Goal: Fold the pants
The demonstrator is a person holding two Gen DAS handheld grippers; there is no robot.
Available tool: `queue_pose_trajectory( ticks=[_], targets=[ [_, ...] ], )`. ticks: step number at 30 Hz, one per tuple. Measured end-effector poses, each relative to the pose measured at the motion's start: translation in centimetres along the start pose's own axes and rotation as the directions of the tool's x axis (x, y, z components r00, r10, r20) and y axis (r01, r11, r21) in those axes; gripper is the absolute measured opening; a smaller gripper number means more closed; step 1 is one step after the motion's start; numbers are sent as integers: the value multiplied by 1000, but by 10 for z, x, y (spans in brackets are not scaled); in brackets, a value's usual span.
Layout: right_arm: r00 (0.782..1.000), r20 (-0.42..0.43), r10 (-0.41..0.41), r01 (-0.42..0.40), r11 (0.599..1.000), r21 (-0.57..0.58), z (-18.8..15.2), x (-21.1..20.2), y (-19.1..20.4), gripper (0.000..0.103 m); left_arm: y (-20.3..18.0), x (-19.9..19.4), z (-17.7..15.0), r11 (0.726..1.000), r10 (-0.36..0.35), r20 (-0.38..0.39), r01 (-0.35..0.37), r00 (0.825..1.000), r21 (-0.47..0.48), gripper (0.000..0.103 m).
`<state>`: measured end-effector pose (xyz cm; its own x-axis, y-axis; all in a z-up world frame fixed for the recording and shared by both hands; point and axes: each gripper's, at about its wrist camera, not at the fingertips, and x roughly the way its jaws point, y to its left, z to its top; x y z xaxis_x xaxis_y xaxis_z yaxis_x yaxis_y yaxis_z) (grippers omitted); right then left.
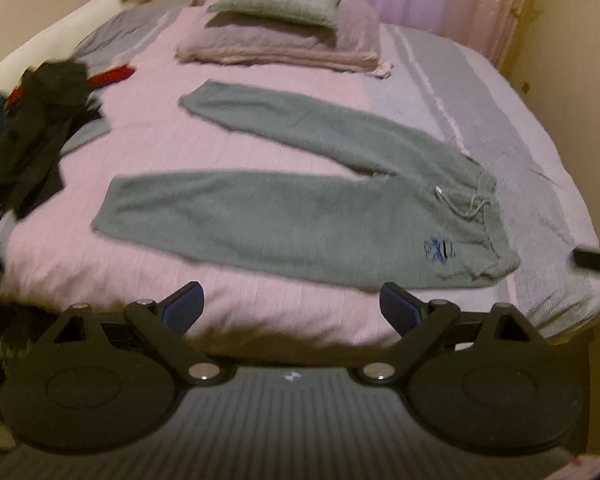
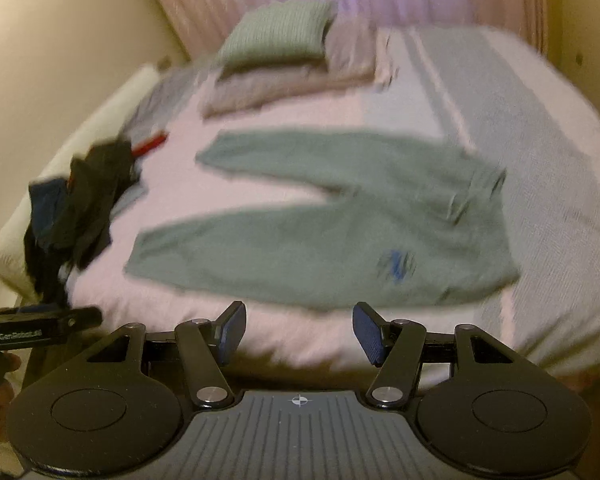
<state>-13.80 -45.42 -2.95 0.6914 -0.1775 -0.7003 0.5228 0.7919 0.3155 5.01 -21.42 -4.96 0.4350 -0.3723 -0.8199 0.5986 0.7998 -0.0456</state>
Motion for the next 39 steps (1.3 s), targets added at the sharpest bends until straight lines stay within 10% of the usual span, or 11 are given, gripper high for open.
queue_pose_trajectory(
  ticks=[9,21,31,36,39],
  targets=[
    [997,-72,1,5,997,82,69,123,-111,56,37,166,140,944,-148,44,127,988,305,85],
    [988,-148,-39,26,996,-88,230,372,-218,56,-6,484,358,681,-344,-99,321,934,659,69],
    [940,-317,-124,48,970,-238,251,515,-276,56,-17,651,392,392,-220,-288,355,932,849,48],
    [916,-384,-115,37,978,-204,248,548,-292,56,-12,673,383,340,-217,-337,394,916,854,49],
    [908,-413,-77,6,985,-172,247,554,-294,33,-13,670,372,279,-239,-356,415,903,866,14]
  ],
)
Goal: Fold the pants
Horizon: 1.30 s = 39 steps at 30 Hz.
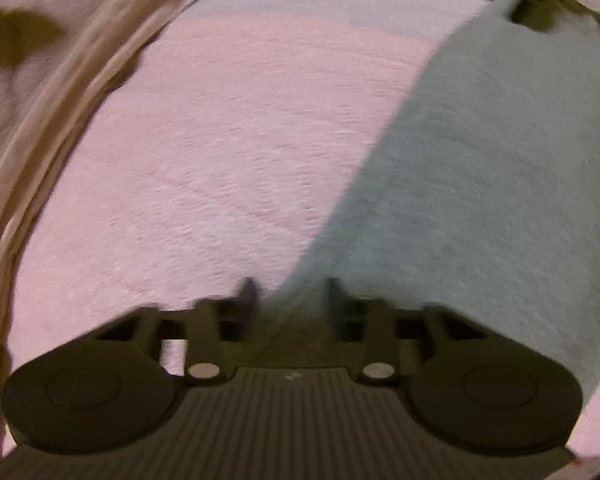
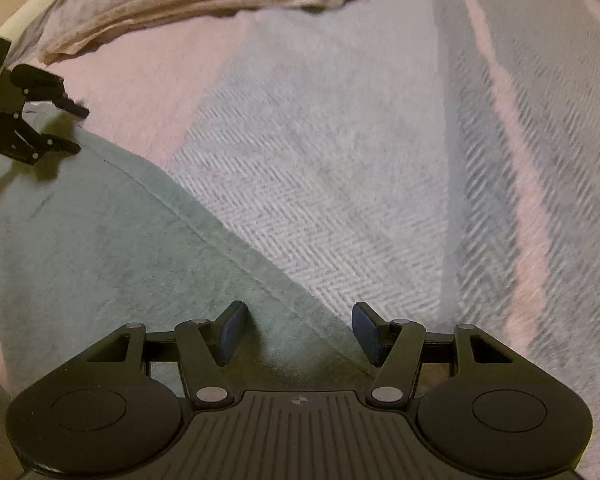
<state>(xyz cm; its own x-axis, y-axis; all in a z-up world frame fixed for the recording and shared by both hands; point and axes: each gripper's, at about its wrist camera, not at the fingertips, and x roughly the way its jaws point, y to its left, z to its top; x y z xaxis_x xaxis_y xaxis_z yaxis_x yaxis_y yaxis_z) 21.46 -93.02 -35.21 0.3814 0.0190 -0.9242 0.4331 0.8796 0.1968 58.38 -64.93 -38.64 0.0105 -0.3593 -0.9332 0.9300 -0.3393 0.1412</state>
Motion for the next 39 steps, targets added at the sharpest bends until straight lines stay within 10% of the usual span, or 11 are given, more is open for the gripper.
queue_pose_trajectory(
  ticks=[3,11,16,22,26,29,31,34,36,39],
  targets=[
    [1000,25,0,1,999,-39,-3,-14,9,10,-16,-10,-6,996,55,17,-56,998,72,3],
    [942,303,-144,221,946,-238,-65,-122,91,7,-81,-139,-42,965,260,202,-248,944,-80,2],
    [888,440,-132,304,888,-346,-169,-192,179,7,-193,-227,-94,915,373,204,-321,905,-245,3],
    [905,406,-129,299,871,-390,-308,-199,251,8,-348,-240,-158,814,366,50,-294,929,-501,4],
    [967,230,-109,160,964,-213,-358,-153,246,39,-415,-197,-195,676,285,-125,-291,950,-677,7],
    [969,249,10,-51,986,158,-381,-171,210,73,-438,-212,-215,498,252,-118,-234,960,-835,12],
    [943,332,-4,-130,915,381,-391,-192,181,74,-434,-232,-222,357,271,-91,-188,958,-915,31],
    [899,429,-92,-251,693,676,-410,-210,125,73,-404,-246,-223,187,350,-89,-163,933,-969,45],
    [871,470,-140,-322,560,764,-419,-207,101,73,-376,-237,-219,115,347,-88,-136,934,-984,53],
    [848,487,-207,-343,485,804,-427,-199,79,73,-343,-207,-212,82,323,-131,-165,937,-983,57]
  ],
)
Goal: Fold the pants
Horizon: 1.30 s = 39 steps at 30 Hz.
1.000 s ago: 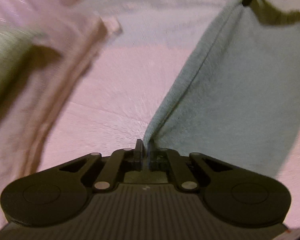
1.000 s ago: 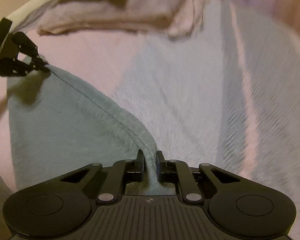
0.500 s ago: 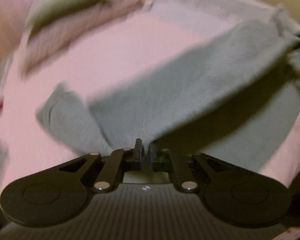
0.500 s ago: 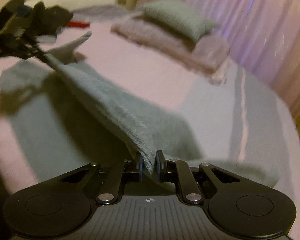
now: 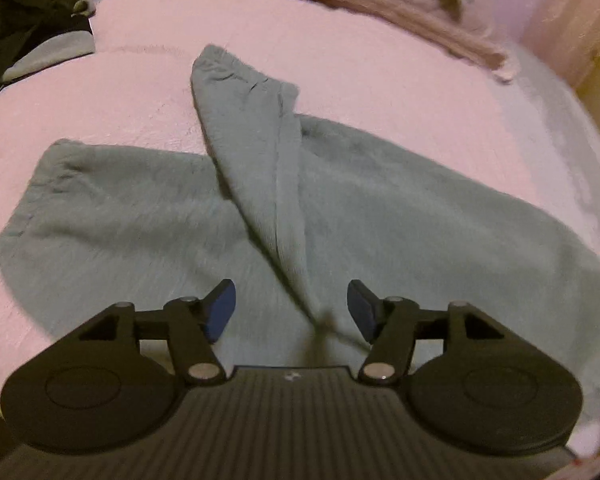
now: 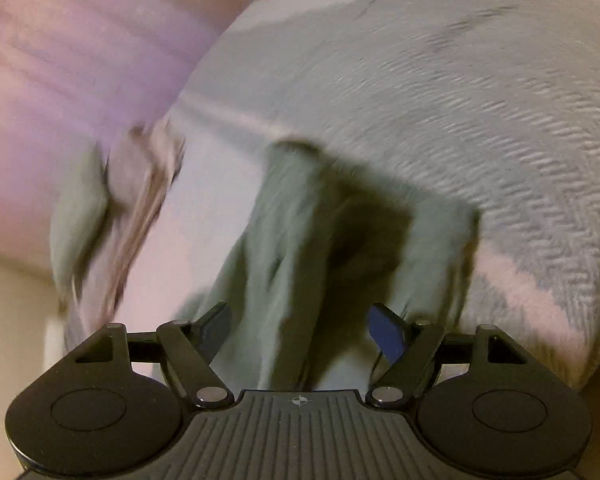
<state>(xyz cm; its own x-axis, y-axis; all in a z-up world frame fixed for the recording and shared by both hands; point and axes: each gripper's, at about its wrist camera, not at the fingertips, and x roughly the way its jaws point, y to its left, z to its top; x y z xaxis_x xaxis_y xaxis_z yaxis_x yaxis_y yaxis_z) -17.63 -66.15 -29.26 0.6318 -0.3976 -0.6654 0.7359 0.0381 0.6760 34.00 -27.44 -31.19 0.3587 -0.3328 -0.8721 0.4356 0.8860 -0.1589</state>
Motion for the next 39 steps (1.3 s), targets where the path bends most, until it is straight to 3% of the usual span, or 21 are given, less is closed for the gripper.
queue_pose_trajectory(
  ticks=[1,3,4,5,7,8,10,13,15,17,20,25,26,29,31,32,33,36,38,39],
  targets=[
    [1000,12,6,-6,1000,23,0,1,-5,73,-4,11,3,1000,6,-8,-6,1000,0,54],
    [999,40,30,-33,995,89,6,-1,-17,70,-5,23,6,1000,16,-2,-16,1000,-20,34],
    [998,50,49,-54,992,116,6,-2,-23,69,1,26,7,999,31,6,-31,999,-44,15],
    [998,50,44,-50,991,128,6,1,-25,66,4,30,9,997,40,0,-40,999,-73,11],
    [998,54,38,-44,992,122,12,10,-28,57,14,32,11,993,9,13,-8,1000,-117,7],
    [997,61,52,-59,991,121,13,12,-28,47,15,29,10,994,6,26,-3,1000,-110,6],
    [993,71,96,-103,988,115,24,20,-24,16,19,20,9,996,-2,56,7,998,-85,5],
    [991,75,108,-115,990,86,40,13,-21,13,28,-9,4,994,-39,135,53,990,-96,4],
    [988,86,132,-136,990,48,43,-4,-24,13,34,-35,-10,991,-70,187,89,980,-98,4],
    [992,79,98,-103,993,64,39,-18,-44,12,42,-44,-34,991,-69,207,90,976,-97,4],
    [1000,26,13,-16,994,110,28,-12,-76,11,54,-23,-68,988,-39,122,56,992,-141,5],
    [986,109,124,-131,989,61,24,-38,-73,11,56,-51,-86,983,-73,274,115,959,-141,5],
    [990,98,99,-105,993,50,23,-33,-76,11,55,-47,-90,988,-58,258,92,964,-123,6],
    [1000,6,-19,19,995,100,20,-1,-95,12,51,-23,-102,998,18,96,-12,995,-60,9],
    [999,14,-39,37,989,141,17,-1,-93,26,44,-35,-101,998,55,79,-55,995,10,15],
    [999,11,-52,49,986,158,16,-5,-88,40,40,-43,-97,995,87,52,-90,995,53,24],
    [998,10,-59,57,987,151,17,-9,-83,49,37,-52,-94,990,106,47,-110,993,89,26],
    [994,36,-101,96,988,124,23,-25,-71,55,25,-83,-76,970,131,122,-153,984,191,35],
    [989,67,-130,120,984,130,27,-30,-66,55,12,-82,-46,949,141,188,-186,972,253,51],
    [988,71,-139,128,982,140,28,-28,-65,55,6,-73,-30,940,140,209,-196,968,279,52]
  ],
)
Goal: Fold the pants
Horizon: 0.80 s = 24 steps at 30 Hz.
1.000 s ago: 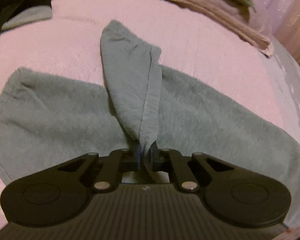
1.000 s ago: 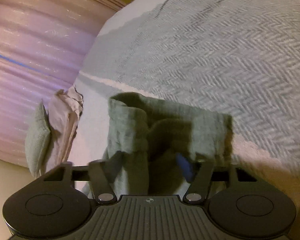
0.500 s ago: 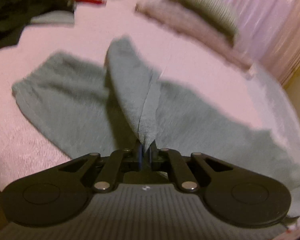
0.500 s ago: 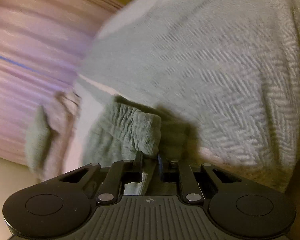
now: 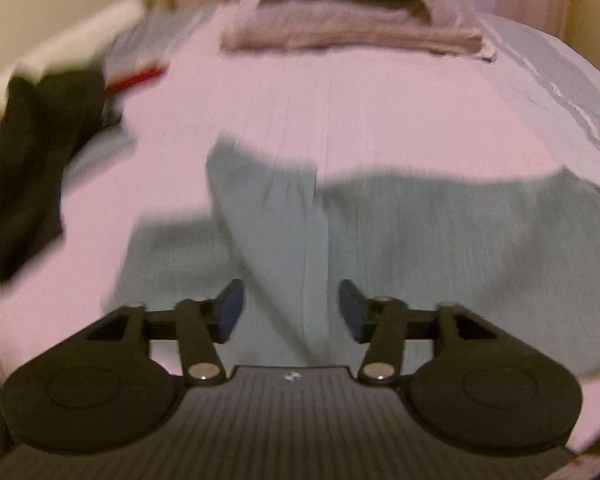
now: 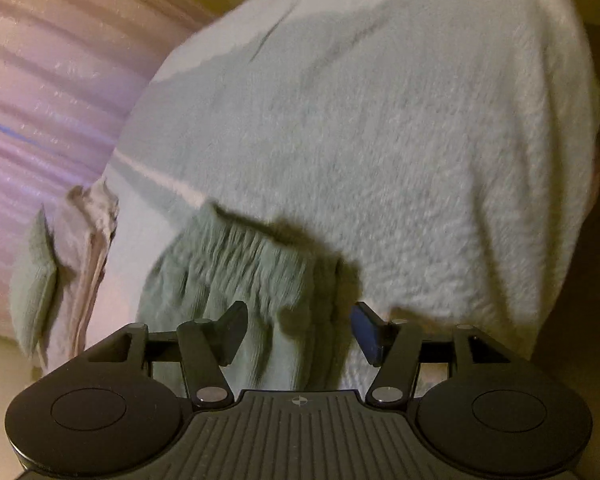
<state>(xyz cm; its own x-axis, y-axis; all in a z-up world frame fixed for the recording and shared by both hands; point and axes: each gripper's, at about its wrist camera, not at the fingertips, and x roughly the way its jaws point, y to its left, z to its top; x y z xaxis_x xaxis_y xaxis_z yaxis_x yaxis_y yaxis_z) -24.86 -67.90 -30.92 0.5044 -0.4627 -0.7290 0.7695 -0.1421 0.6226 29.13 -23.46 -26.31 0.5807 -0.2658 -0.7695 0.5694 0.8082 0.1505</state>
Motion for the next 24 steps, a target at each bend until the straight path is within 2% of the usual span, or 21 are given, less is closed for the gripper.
queue_pose_trajectory(
  ticks=[1,3,6,7,8,9,10,12,14,15,16,17,18,20,21,23,24],
  targets=[
    [1000,0,-7,7,1000,9,-1,2,2,55,-5,16,15,1000,4,13,-4,1000,25,53],
    [1000,-3,-13,13,1000,14,-5,10,7,55,-15,58,37,998,12,-32,-10,999,58,53],
    [1000,-7,-21,21,1000,8,-15,16,12,55,-20,116,49,996,65,-89,-59,994,70,43],
    [1000,-10,-24,24,1000,5,-17,18,14,55,-21,130,49,995,81,-113,-74,990,67,38],
    [999,-14,-34,34,999,-4,-20,20,16,55,-17,140,48,996,84,-123,-78,989,50,25],
    [999,-15,-40,40,999,-10,-21,21,16,55,-13,144,47,997,83,-124,-81,989,18,18],
    [999,-16,-46,45,999,-11,-22,21,17,55,-5,142,46,997,61,-114,-65,992,-32,4],
    [999,-18,-47,47,999,-9,-23,21,17,55,19,115,43,988,23,-13,-25,1000,-153,3],
    [998,-16,-57,57,998,-9,-22,23,19,55,50,72,32,963,30,123,4,992,-270,3],
    [998,-16,-59,59,998,-13,-21,24,21,55,71,47,23,938,47,176,17,983,-347,3],
    [998,-16,-61,61,998,-19,-20,25,23,55,93,29,9,900,61,194,30,979,-434,2],
    [998,-15,-67,66,997,-25,-20,26,25,55,113,17,-8,851,62,187,46,980,-524,2],
    [997,-15,-72,71,997,-33,-20,27,27,55,132,12,-28,790,71,151,37,986,-612,2],
    [997,-13,-77,77,996,-33,-19,30,28,55,158,20,-72,689,75,70,-1,995,-725,2],
    [997,-14,-74,73,997,-24,-19,32,26,55,167,30,-91,639,52,36,-6,998,-770,2],
    [997,-13,-71,70,997,-9,-21,37,23,55,180,43,-116,549,2,52,42,999,-834,2],
    [998,-12,-67,67,998,-7,-22,37,22,55,185,48,-120,522,-14,74,70,997,-850,2]
  ],
)
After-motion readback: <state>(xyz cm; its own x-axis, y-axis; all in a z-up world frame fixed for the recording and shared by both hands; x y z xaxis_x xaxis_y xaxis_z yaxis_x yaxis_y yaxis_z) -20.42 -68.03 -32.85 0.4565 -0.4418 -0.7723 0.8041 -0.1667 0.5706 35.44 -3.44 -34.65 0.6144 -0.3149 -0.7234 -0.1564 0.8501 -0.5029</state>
